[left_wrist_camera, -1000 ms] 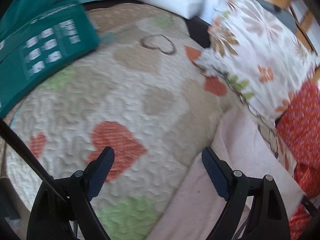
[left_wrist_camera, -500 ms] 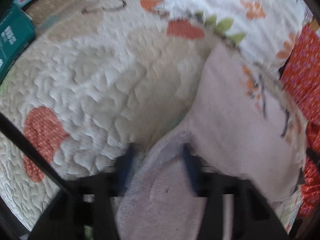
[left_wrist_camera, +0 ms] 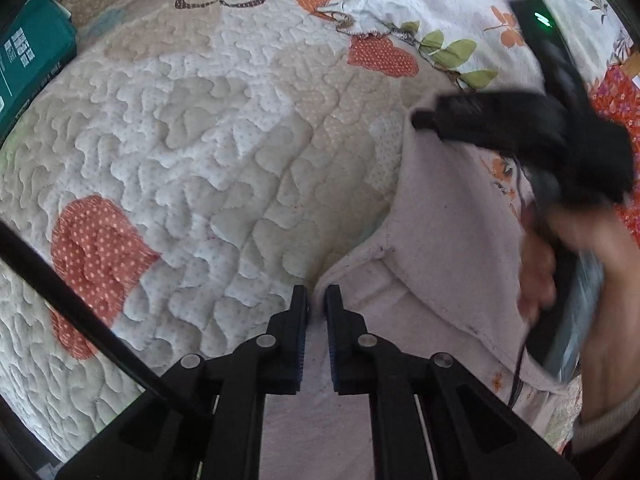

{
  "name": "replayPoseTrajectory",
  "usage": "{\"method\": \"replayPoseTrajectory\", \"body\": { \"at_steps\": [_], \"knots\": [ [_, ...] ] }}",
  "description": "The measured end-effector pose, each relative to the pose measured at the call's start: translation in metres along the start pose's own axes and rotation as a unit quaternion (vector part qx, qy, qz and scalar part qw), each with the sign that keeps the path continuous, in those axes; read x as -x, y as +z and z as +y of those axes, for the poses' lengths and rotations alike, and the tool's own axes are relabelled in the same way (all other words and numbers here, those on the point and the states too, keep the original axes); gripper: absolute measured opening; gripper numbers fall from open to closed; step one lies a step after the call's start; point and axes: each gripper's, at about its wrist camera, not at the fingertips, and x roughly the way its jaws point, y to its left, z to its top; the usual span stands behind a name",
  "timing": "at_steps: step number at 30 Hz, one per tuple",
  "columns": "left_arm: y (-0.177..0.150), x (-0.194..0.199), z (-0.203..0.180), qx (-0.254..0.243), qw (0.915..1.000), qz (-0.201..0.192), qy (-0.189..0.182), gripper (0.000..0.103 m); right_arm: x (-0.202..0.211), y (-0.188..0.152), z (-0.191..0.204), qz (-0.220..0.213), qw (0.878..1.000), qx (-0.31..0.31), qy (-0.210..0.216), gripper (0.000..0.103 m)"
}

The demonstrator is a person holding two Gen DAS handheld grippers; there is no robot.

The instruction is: Fold small clothes

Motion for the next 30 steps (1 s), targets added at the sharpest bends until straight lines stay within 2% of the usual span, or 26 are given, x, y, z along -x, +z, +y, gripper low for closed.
{"method": "replayPoseTrajectory", "body": {
  "at_steps": [3, 6, 8, 9, 10, 12, 15, 17, 20, 22, 25, 28, 30],
  "knots": [
    [-0.001, 0.008, 0.003, -0.001, 0.9999, -0.011, 0.010, 0.012, 0.000, 0.015, 0.002, 0.003, 1.000, -0.010, -0.008, 0.033],
    [-0.003, 0.018, 0.003, -0.001, 0.9996, -0.026, 0.011, 0.013, 0.032, 0.007, -0.001, -0.020, 1.000, -0.010, -0.004, 0.034],
    [-0.004, 0.027, 0.003, -0.006, 0.9991, -0.040, 0.017, 0.027, 0.055, -0.006, -0.012, -0.027, 1.000, -0.010, 0.005, 0.034],
    [-0.005, 0.030, 0.004, -0.005, 0.9988, -0.045, 0.019, 0.031, 0.067, -0.014, -0.019, -0.029, 1.000, -0.011, 0.008, 0.034],
    [-0.007, 0.034, 0.007, -0.001, 0.9986, -0.050, 0.019, 0.036, 0.086, -0.028, -0.032, -0.031, 0.999, -0.013, 0.010, 0.034],
    [-0.006, 0.038, 0.012, 0.008, 0.9985, -0.052, 0.014, 0.039, 0.110, -0.049, -0.055, -0.032, 0.999, -0.020, 0.001, 0.034],
    [-0.006, 0.039, 0.022, 0.029, 0.9983, -0.050, 0.008, 0.046, 0.156, -0.097, -0.104, -0.043, 0.997, -0.057, -0.023, 0.034],
    [-0.005, 0.040, 0.027, 0.040, 0.9978, -0.052, 0.007, 0.047, 0.190, -0.141, -0.147, -0.058, 0.992, -0.098, -0.060, 0.035],
    [-0.006, 0.039, 0.028, 0.044, 0.9976, -0.053, 0.010, 0.050, 0.218, -0.195, -0.192, -0.060, 0.983, -0.141, -0.102, 0.035],
    [-0.006, 0.036, 0.023, 0.043, 0.9976, -0.054, 0.013, 0.052, 0.228, -0.224, -0.213, -0.060, 0.978, -0.170, -0.107, 0.035],
    [-0.009, 0.034, 0.015, 0.035, 0.9979, -0.053, 0.015, 0.052, 0.236, -0.254, -0.233, -0.070, 0.972, -0.202, -0.095, 0.035],
    [-0.011, 0.033, 0.005, 0.030, 0.9981, -0.054, 0.009, 0.053, 0.236, -0.265, -0.230, -0.091, 0.971, -0.206, -0.082, 0.035],
    [-0.011, 0.032, -0.003, 0.027, 0.9983, -0.051, -0.001, 0.053, 0.234, -0.266, -0.224, -0.102, 0.972, -0.199, -0.068, 0.043]
  ]
}}
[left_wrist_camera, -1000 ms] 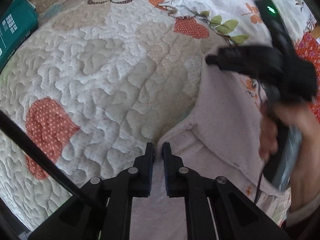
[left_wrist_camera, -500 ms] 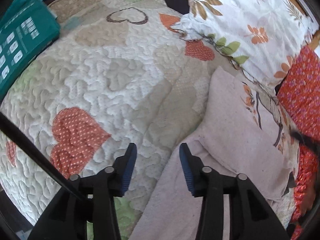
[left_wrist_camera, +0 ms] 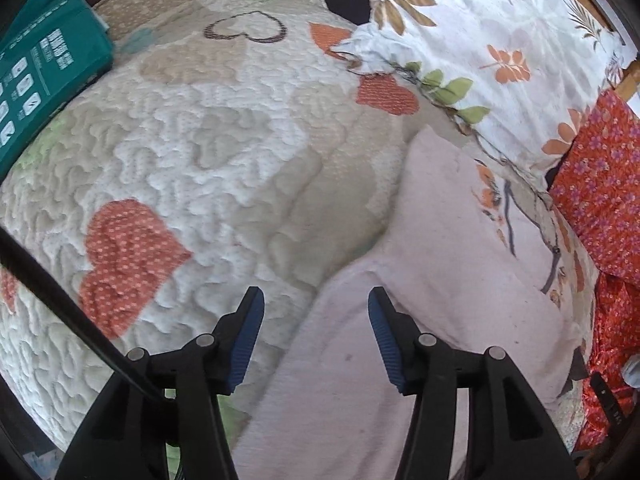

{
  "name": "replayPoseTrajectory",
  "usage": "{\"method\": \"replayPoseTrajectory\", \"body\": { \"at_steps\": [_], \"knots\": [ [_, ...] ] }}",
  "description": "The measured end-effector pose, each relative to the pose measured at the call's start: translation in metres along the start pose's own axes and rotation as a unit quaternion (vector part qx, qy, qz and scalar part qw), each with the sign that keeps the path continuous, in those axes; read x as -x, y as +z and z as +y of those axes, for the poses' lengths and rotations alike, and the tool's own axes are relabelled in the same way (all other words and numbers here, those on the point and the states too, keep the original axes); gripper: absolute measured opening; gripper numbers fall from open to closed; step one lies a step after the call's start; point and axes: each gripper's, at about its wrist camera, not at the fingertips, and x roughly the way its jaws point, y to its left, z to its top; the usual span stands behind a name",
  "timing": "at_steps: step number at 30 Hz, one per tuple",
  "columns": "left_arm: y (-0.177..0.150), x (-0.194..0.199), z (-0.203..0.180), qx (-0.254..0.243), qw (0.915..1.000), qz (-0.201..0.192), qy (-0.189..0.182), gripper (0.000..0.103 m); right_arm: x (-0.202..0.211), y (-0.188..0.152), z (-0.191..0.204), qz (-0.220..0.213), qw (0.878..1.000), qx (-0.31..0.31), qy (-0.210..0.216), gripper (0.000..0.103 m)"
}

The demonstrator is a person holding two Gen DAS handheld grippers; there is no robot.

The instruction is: Fold small clothes

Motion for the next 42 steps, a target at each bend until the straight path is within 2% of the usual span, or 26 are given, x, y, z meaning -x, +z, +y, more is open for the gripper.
{"method": "replayPoseTrajectory", "body": {
  "at_steps": [1, 2, 3, 4, 5, 7, 8, 10, 12, 13, 16, 17, 19, 21, 22, 25, 26, 29, 31, 34, 36, 39, 42],
  "knots": [
    [0.000, 0.000, -0.002, 0.000, 1.0000, 0.000, -0.003, 0.054, -0.005, 0.000, 0.005, 0.003, 1.000, 0.007, 0.005, 0.050],
    [0.001, -0.001, -0.006, 0.001, 1.0000, 0.000, -0.006, 0.054, -0.012, 0.001, 0.010, 0.007, 1.000, 0.014, 0.000, 0.050],
    [0.001, 0.000, -0.008, 0.002, 1.0000, -0.001, -0.009, 0.054, -0.019, 0.000, 0.014, 0.012, 1.000, 0.024, -0.012, 0.050],
    [0.001, 0.000, -0.011, 0.001, 0.9999, -0.001, -0.012, 0.055, -0.027, 0.000, 0.017, 0.020, 0.999, 0.037, -0.030, 0.044],
    [0.002, 0.000, -0.013, -0.001, 0.9999, -0.001, -0.014, 0.055, -0.038, 0.001, 0.021, 0.044, 0.997, 0.054, -0.046, 0.006],
    [0.002, 0.001, -0.015, -0.002, 0.9999, -0.003, -0.016, 0.055, -0.051, 0.002, 0.030, 0.080, 0.991, 0.096, -0.057, 0.003],
    [0.003, 0.002, -0.015, -0.003, 0.9998, -0.004, -0.017, 0.055, -0.048, 0.006, 0.035, 0.073, 0.990, 0.109, -0.051, 0.003],
    [0.005, 0.004, -0.012, -0.003, 0.9999, -0.008, -0.014, 0.055, -0.042, 0.018, 0.034, 0.061, 0.993, 0.098, -0.035, 0.003],
    [0.007, 0.006, -0.007, 0.005, 0.9999, -0.011, -0.009, 0.057, -0.044, 0.029, 0.020, 0.056, 0.996, 0.060, -0.038, 0.004],
    [0.008, 0.006, -0.003, 0.010, 0.9998, -0.013, -0.008, 0.057, -0.048, 0.031, 0.014, 0.058, 0.996, 0.048, -0.050, 0.004],
    [0.010, 0.007, 0.005, 0.020, 0.9997, -0.013, -0.003, 0.058, -0.070, 0.030, -0.013, 0.071, 0.989, 0.002, -0.127, 0.005],
    [0.011, 0.007, 0.006, 0.022, 0.9997, -0.013, -0.002, 0.058, -0.072, 0.025, -0.023, 0.056, 0.986, -0.009, -0.158, 0.005],
    [0.011, 0.008, 0.008, 0.021, 0.9997, -0.013, 0.000, 0.058, -0.070, 0.019, -0.033, 0.044, 0.983, -0.018, -0.176, 0.005],
    [0.010, 0.007, 0.007, 0.018, 0.9998, -0.012, 0.001, 0.059, -0.064, 0.010, -0.046, 0.041, 0.986, -0.049, -0.157, 0.006],
    [0.010, 0.007, 0.007, 0.016, 0.9998, -0.012, 0.001, 0.060, -0.056, 0.003, -0.055, 0.033, 0.988, -0.076, -0.130, 0.008],
    [0.008, 0.005, 0.004, 0.014, 0.9999, -0.007, 0.001, 0.061, -0.033, -0.008, -0.061, 0.007, 0.991, -0.121, -0.053, 0.023],
    [0.008, 0.004, 0.003, 0.014, 0.9999, -0.004, 0.000, 0.061, -0.025, -0.010, -0.058, -0.007, 0.992, -0.122, -0.024, 0.024],
    [0.005, 0.000, -0.001, 0.011, 0.9999, 0.001, 0.001, 0.062, -0.016, -0.009, -0.035, -0.021, 0.996, -0.082, -0.002, 0.024],
    [0.003, -0.001, -0.003, 0.005, 1.0000, 0.002, 0.003, 0.062, -0.024, -0.009, -0.014, -0.010, 0.999, -0.044, 0.001, 0.024],
    [0.002, -0.001, -0.004, 0.003, 1.0000, 0.003, 0.003, 0.062, -0.047, -0.014, 0.000, 0.013, 0.999, -0.022, -0.035, 0.024],
    [0.003, -0.001, -0.003, 0.004, 1.0000, 0.004, 0.003, 0.062, -0.060, -0.018, 0.003, 0.036, 0.998, -0.015, -0.051, 0.009],
    [0.004, -0.001, 0.000, 0.010, 0.9999, 0.006, -0.001, 0.062, -0.048, -0.024, 0.003, 0.023, 0.999, -0.015, -0.031, 0.007],
    [0.005, 0.000, 0.002, 0.015, 0.9998, 0.007, -0.005, 0.062, -0.030, -0.035, -0.007, 0.015, 0.999, -0.025, -0.045, 0.007]
  ]
}}
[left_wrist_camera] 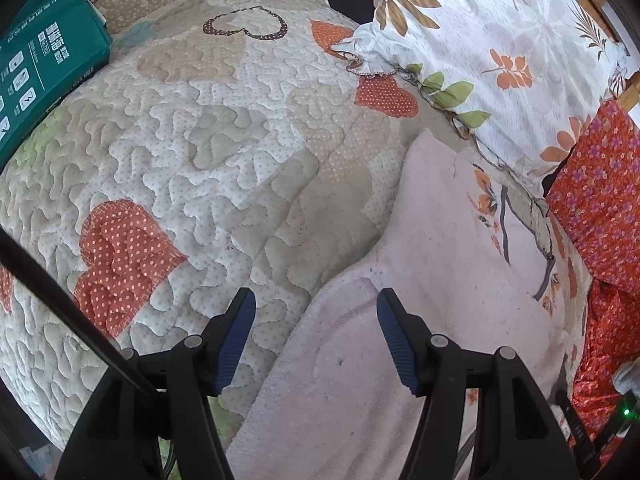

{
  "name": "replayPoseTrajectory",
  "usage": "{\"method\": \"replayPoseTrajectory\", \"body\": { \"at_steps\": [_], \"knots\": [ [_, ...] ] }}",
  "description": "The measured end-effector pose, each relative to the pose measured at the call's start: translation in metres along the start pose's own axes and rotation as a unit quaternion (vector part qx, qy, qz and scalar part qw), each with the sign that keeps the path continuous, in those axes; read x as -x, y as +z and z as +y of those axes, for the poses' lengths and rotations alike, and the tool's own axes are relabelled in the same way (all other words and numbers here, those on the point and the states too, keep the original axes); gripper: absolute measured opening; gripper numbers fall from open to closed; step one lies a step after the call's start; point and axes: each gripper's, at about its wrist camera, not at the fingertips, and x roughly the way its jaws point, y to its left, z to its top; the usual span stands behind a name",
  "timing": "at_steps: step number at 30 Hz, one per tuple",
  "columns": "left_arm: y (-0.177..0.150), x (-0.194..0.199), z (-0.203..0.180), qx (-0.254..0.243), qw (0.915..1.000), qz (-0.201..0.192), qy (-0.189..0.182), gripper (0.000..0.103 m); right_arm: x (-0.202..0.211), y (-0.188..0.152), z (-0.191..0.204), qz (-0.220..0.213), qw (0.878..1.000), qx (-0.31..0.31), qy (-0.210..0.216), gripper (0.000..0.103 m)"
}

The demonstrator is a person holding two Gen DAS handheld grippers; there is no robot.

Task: Fold small clothes
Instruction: 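Grasp the grey hem with both tools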

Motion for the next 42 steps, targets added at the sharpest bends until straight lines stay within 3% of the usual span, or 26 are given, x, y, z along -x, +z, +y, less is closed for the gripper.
{"method": "replayPoseTrajectory", "body": {
  "at_steps": [5, 6, 8, 10, 14, 16, 18, 20, 23, 28, 31, 37, 42],
  "knots": [
    [-0.003, 0.001, -0.003, -0.017, 0.9999, 0.003, -0.001, 0.063, 0.003, -0.024, -0.028, 0.009, 0.999, -0.044, -0.029, 0.009],
    [-0.005, 0.001, -0.003, -0.023, 0.9997, 0.004, 0.001, 0.063, 0.007, -0.031, -0.032, 0.006, 0.998, -0.052, -0.020, 0.010],
    [-0.008, 0.000, -0.004, -0.038, 0.9992, 0.009, 0.002, 0.063, 0.012, -0.043, -0.043, 0.014, 0.997, -0.077, 0.017, 0.024],
    [-0.011, -0.002, -0.005, -0.053, 0.9984, 0.018, 0.003, 0.063, 0.013, -0.058, -0.053, 0.020, 0.993, -0.104, 0.052, 0.031],
    [-0.022, -0.006, -0.006, -0.080, 0.9960, 0.040, -0.010, 0.063, 0.008, -0.088, -0.060, 0.034, 0.982, -0.139, 0.121, 0.032],
    [-0.028, -0.011, -0.003, -0.085, 0.9936, 0.066, -0.034, 0.061, 0.009, -0.098, -0.059, 0.024, 0.979, -0.141, 0.145, 0.035],
    [-0.035, -0.016, 0.005, -0.074, 0.9914, 0.092, -0.057, 0.053, 0.011, -0.109, -0.057, 0.006, 0.975, -0.138, 0.174, 0.043],
    [-0.040, -0.010, 0.011, -0.081, 0.9922, 0.077, -0.054, 0.045, 0.011, -0.122, -0.057, -0.027, 0.972, -0.136, 0.190, 0.044],
    [-0.049, -0.003, 0.022, -0.075, 0.9920, 0.070, -0.074, 0.045, 0.011, -0.129, -0.059, -0.047, 0.966, -0.151, 0.202, 0.047],
    [-0.063, 0.008, 0.043, -0.051, 0.9907, 0.044, -0.118, 0.045, 0.008, -0.123, -0.060, -0.021, 0.958, -0.157, 0.239, 0.051],
    [-0.069, 0.011, 0.049, -0.045, 0.9870, 0.033, -0.150, 0.053, 0.002, -0.127, -0.051, 0.013, 0.944, -0.160, 0.290, 0.051],
    [-0.090, 0.024, 0.046, -0.074, 0.9853, 0.049, -0.146, 0.054, 0.008, -0.141, -0.027, 0.037, 0.941, -0.123, 0.313, 0.051],
    [-0.120, 0.033, 0.053, -0.077, 0.9776, 0.078, -0.179, 0.054, 0.011, -0.150, -0.008, 0.050, 0.939, -0.106, 0.322, 0.051]
  ]
}}
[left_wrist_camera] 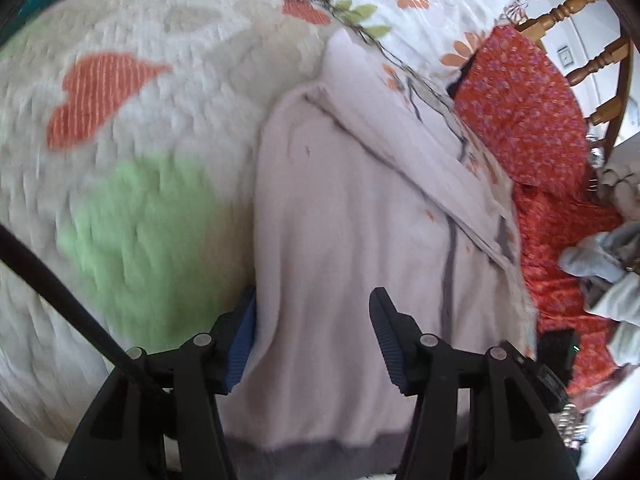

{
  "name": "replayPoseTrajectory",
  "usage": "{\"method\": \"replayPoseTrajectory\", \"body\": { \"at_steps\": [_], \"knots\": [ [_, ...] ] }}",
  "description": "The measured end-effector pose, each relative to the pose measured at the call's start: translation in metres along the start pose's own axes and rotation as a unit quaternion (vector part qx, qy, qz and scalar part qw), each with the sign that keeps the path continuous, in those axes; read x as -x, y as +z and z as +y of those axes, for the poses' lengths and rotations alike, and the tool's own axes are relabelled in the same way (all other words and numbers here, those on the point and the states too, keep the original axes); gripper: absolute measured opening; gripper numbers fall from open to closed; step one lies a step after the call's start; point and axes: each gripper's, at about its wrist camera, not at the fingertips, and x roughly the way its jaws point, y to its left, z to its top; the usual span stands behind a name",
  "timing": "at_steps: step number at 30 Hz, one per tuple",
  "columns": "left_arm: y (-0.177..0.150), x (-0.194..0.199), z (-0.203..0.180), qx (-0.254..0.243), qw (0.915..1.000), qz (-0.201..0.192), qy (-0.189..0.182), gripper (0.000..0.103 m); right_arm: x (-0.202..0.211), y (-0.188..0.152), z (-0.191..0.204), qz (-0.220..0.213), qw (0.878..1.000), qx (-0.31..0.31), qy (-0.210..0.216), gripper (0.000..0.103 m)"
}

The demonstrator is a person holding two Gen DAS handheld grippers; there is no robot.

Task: Fold small clothes
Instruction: 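Grasp the grey hem with both tools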

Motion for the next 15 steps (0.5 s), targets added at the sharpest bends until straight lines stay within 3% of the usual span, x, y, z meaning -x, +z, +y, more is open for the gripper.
{"method": "replayPoseTrajectory", "body": {
  "at_steps": [7, 15],
  "knots": [
    [-0.050, 0.012, 0.016, 0.046, 0.9980, 0.009, -0.043, 0.054, -0.001, -0.017, -0.001, 0.016, 0.999, -0.030, 0.032, 0.051],
    [-0.085, 0.018, 0.018, 0.048, 0.9982, 0.012, -0.032, 0.055, -0.003, -0.053, 0.006, 0.031, 0.998, -0.038, 0.049, 0.050]
  ]
}}
